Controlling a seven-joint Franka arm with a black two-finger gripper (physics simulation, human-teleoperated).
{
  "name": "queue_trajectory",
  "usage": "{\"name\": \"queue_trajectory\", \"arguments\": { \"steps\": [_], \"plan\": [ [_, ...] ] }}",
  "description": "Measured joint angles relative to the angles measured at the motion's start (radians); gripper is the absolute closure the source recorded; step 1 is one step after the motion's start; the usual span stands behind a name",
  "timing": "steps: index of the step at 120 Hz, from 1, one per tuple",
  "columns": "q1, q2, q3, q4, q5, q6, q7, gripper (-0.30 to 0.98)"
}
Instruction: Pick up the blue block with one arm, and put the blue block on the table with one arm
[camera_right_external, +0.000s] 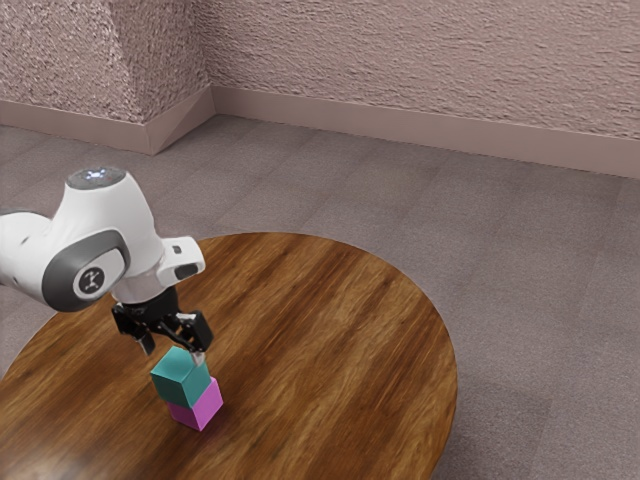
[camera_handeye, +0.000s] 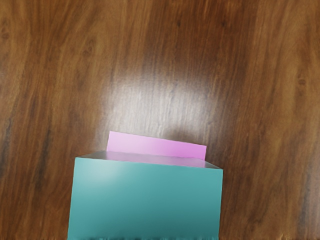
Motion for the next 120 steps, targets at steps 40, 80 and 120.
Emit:
{"name": "queue_trajectory", "arguments": {
  "steps": [40,80,120],
  "plan": [
    [0.000,0.053,0.003,-0.002,0.011,0.009,0.043,0.00],
    [0.002,0.147,0.015,0.023,0.011,0.048,0.067,0.04],
    [0.002,0.169,0.029,0.029,0.004,0.073,0.079,0.25]
  ]
}}
